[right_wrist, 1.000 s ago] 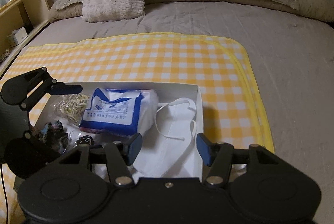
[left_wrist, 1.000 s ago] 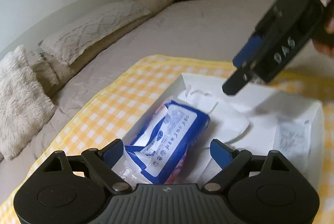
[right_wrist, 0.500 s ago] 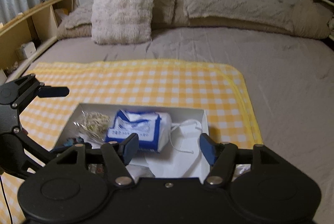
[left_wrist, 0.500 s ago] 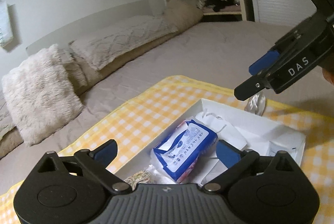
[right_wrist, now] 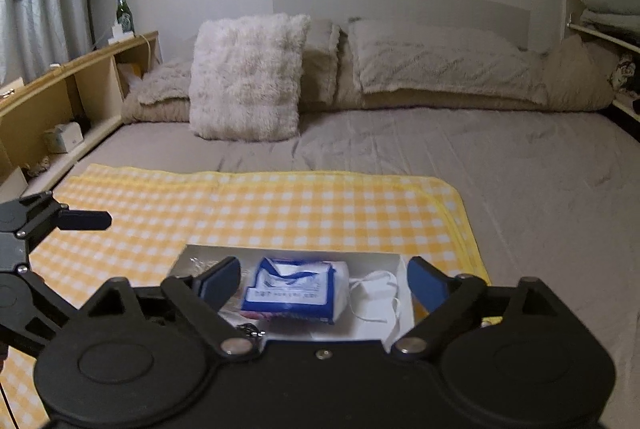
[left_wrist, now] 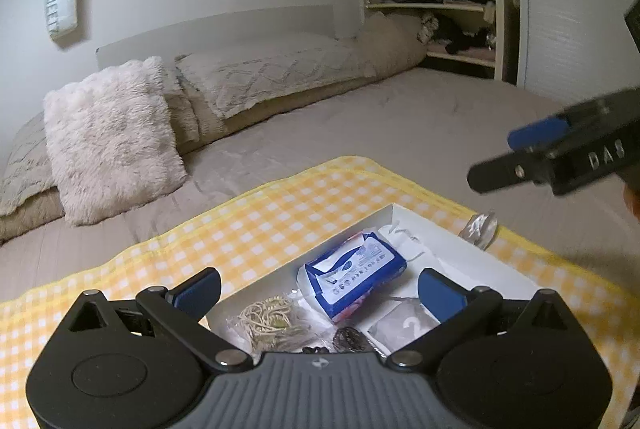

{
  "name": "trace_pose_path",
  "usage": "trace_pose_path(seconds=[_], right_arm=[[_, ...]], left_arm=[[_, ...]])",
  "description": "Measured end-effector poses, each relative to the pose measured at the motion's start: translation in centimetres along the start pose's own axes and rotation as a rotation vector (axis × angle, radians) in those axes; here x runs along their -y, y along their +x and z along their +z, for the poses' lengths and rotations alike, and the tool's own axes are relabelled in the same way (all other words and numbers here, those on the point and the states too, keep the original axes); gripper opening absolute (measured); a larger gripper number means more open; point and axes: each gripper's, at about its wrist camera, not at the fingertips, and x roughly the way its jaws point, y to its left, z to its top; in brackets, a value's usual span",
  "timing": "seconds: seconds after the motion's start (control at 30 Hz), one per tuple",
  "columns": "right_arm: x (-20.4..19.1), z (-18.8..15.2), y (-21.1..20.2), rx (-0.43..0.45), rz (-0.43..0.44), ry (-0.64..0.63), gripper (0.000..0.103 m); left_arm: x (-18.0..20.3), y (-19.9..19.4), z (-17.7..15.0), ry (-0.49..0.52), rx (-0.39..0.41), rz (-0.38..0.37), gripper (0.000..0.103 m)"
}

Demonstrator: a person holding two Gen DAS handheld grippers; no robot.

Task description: Organize soft objects

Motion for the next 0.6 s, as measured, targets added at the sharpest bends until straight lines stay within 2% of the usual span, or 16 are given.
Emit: trace_pose_path(seconds=[0.13, 0.3, 0.43, 0.6], right_arm=[[-1.3, -0.6, -1.8, 0.011, 0.001, -0.003, 0.096], [-2.4, -1.5, -3.9, 0.037, -0.048, -0.03, 0.099], [-2.7, -2.4, -5.6, 0.058, -0.05, -0.018, 0.1], [-3.7, -3.6, -7.2, 0.082, -0.04, -0.027, 0.101]], left_arm=[[0.1, -1.7, -0.1, -0.042, -0.007, 0.044, 0.103], [-0.1, -4.1, -0.7, -0.121, -0.001, 0.062, 0.103], [0.2, -5.7, -1.3, -0.162, -0.008, 0.178, 0.103], [-0.1, -7.7, -2.2, -0.234, -0.001, 0.219, 0.103]])
